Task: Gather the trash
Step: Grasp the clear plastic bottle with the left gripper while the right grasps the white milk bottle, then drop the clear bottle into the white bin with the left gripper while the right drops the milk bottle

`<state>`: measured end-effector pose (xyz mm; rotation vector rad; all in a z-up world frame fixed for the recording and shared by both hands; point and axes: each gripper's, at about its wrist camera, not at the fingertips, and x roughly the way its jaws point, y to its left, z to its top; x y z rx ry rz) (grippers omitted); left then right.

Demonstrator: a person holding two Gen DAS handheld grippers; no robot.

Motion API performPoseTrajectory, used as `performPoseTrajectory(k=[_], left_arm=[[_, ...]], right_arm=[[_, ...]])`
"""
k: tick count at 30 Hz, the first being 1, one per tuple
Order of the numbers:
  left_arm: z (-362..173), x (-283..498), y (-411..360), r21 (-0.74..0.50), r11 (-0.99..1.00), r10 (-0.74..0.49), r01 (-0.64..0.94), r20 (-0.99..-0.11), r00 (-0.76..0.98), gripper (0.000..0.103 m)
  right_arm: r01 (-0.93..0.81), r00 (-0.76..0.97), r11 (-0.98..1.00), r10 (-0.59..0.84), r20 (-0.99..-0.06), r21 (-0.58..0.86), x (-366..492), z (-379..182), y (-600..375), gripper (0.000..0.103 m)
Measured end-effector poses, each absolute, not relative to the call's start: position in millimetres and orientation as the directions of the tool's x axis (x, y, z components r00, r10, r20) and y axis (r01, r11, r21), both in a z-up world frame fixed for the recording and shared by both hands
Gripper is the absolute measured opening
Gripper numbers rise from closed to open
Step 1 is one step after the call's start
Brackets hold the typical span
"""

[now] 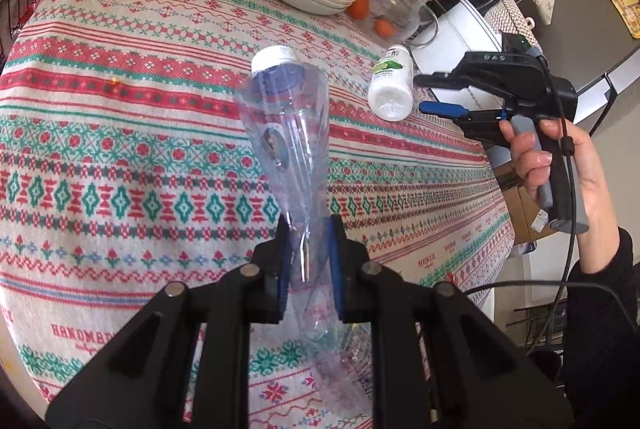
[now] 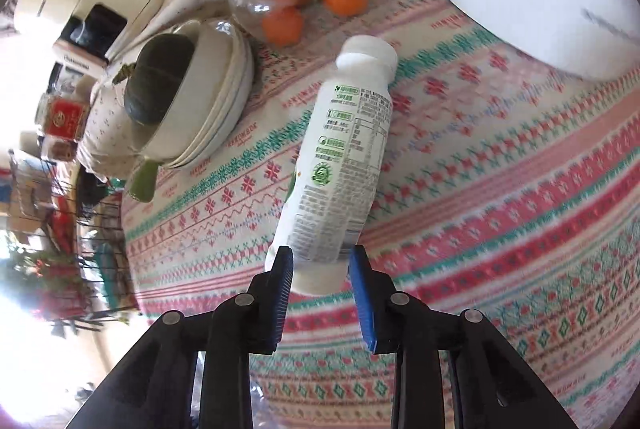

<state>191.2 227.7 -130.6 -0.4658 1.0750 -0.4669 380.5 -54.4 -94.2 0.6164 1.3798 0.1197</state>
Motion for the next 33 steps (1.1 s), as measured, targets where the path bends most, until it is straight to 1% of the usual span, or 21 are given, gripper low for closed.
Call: performPoseTrajectory(k=[1, 3, 5, 7, 13, 14, 15, 16, 18, 20, 23, 26, 29, 33], left_arm=[[-130.3, 191.7, 227.4, -0.568, 0.812, -0.569, 0.133, -0.719, 0.4, 0.019], [-130.2, 193.7, 226.7, -0.566, 0.814, -0.566, 0.132, -0.719, 0.404, 0.019], [-130.5, 197.5, 225.6, -0.568, 0.813, -0.567, 0.132, -0.717, 0.406, 0.019], [-131.7, 201.5, 225.7, -0.571, 0.809, -0.571, 0.137, -0.711, 0.41, 0.019], [-133.7, 215.0, 228.3, -0.586, 0.797, -0.587, 0.147, -0.692, 0.42, 0.019], [-133.8, 216.5, 228.5, -0.587, 0.796, -0.588, 0.149, -0.691, 0.421, 0.019], [-134.1, 218.4, 229.1, -0.59, 0.794, -0.591, 0.149, -0.689, 0.42, 0.019], [-134.3, 219.5, 229.2, -0.591, 0.792, -0.592, 0.152, -0.683, 0.428, 0.019], [-133.5, 219.6, 228.0, -0.591, 0.793, -0.589, 0.146, -0.682, 0.433, 0.019], [-132.5, 218.1, 225.4, -0.596, 0.792, -0.587, 0.134, -0.682, 0.436, 0.019], [-128.6, 214.1, 220.2, -0.61, 0.783, -0.595, 0.123, -0.677, 0.433, 0.018], [-113.5, 208.2, 207.2, -0.588, 0.798, -0.578, 0.133, -0.686, 0.442, 0.018], [-85.7, 200.1, 185.8, -0.56, 0.812, -0.567, 0.167, -0.689, 0.451, 0.018], [-34.6, 181.0, 142.5, -0.498, 0.83, -0.553, 0.25, -0.684, 0.475, 0.018]], right_arm=[[0.29, 0.221, 0.815, 0.453, -0.864, 0.501, 378.4, -93.9, -61.9, 0.054], [0.342, 0.269, 0.762, 0.482, -0.834, 0.55, 378.0, -93.7, -74.3, 0.069], [0.382, 0.3, 0.738, 0.47, -0.83, 0.556, 381.0, -98.5, -81.6, 0.07], [0.404, 0.288, 0.742, 0.452, -0.844, 0.535, 387.9, -106.7, -82.5, 0.07], [0.399, 0.311, 0.73, 0.461, -0.831, 0.555, 415.0, -124.9, -60.8, 0.07], [0.4, 0.311, 0.724, 0.469, -0.827, 0.561, 417.5, -129.9, -57.3, 0.072], [0.389, 0.338, 0.721, 0.467, -0.817, 0.573, 416.9, -129.1, -56.7, 0.07], [0.368, 0.348, 0.74, 0.452, -0.821, 0.563, 418.3, -127.3, -54.4, 0.061], [0.335, 0.343, 0.775, 0.43, -0.835, 0.536, 422.7, -130.9, -47.5, 0.036], [0.322, 0.321, 0.749, 0.488, -0.811, 0.578, 421.2, -137.7, -46.8, 0.035], [0.28, 0.319, 0.81, 0.428, -0.846, 0.515, 404.9, -127.5, -51.1, 0.035], [0.266, 0.314, 0.821, 0.422, -0.851, 0.505, 383.5, -116.4, -63.9, 0.035], [0.233, 0.32, 0.842, 0.406, -0.856, 0.486, 347.8, -94.0, -86.2, 0.035], [0.19, 0.347, 0.85, 0.409, -0.844, 0.491, 297.7, -55.8, -118.6, 0.035]])
